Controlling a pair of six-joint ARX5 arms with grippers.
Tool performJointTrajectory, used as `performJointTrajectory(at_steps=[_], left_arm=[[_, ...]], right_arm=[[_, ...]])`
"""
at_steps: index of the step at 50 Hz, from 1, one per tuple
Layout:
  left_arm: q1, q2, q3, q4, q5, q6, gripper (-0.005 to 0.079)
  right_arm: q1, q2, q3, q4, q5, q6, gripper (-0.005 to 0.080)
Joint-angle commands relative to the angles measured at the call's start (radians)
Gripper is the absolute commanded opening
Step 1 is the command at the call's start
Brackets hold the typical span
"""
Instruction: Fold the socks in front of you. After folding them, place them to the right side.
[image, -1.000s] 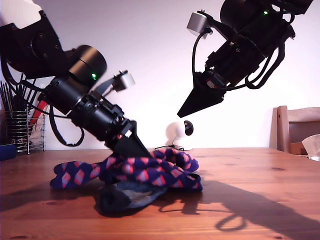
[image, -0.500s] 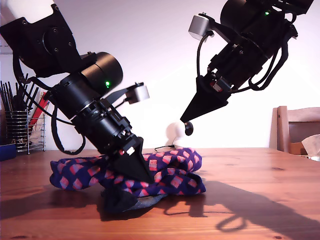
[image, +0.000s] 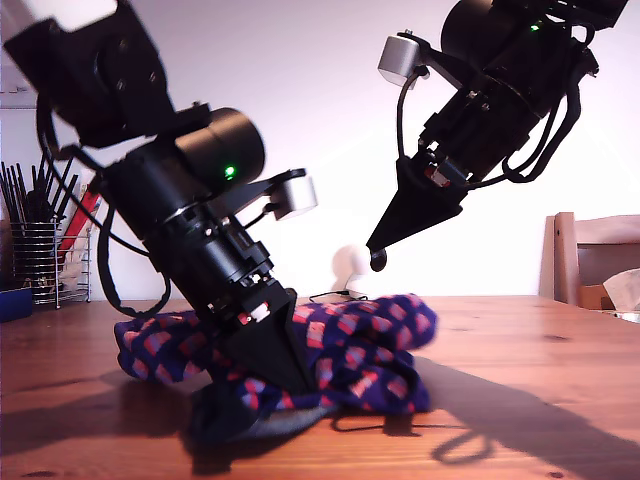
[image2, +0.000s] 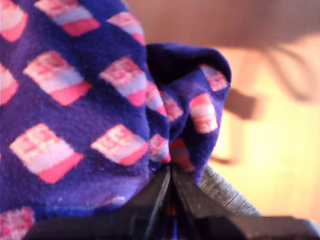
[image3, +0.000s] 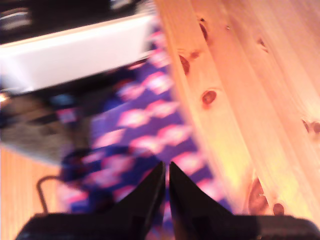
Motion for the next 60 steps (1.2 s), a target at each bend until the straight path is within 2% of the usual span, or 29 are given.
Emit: performJointTrajectory(at_steps=[1,12,19,22,32,39,54,60], left_arm=[[-0.025,0.066,-0.071,-0.088,-0.003,0.005,-0.0019],[-0.037,0.060,-0.071,-0.112,-0.055,0.010,-0.0019],[-0.035,0.060,-0.071,-0.095,-0.073,0.019,-0.0019],[-0.035,0.060,-0.071,-0.093,-0.078,0.025,-0.0019],[-0.027,0.060,-0.071,-0.090,-0.077,0.025,-0.0019],[-0.022,0.060,-0.071,-0.095,-0.068,0.024,-0.0019],[-0.019,0.060,-0.071,-0.098,-0.024,0.020,-0.0019],[-0.019,0.058,-0.071,-0.103,-0.016,0.019,-0.0019]], right_arm=[[0.010,-0.003,0.003,-0.005,-0.003,-0.006,-0.0001],[0.031,-0.003,0.003,-0.126,-0.006,-0.005,0.0040],[0.074,-0.006,0.009,-0.190,0.008,0.007,0.0219],[0.105,-0.006,0.011,-0.213,0.043,0.006,0.0266],[0.190,-0.006,0.011,-0.252,0.180,0.006,0.0293],[0.220,-0.006,0.011,-0.243,0.269,0.006,0.0300],[0.227,0.067,0.011,-0.222,0.280,0.006,0.0300],[0.236,0.108,0.011,-0.174,0.300,0.018,0.0300]])
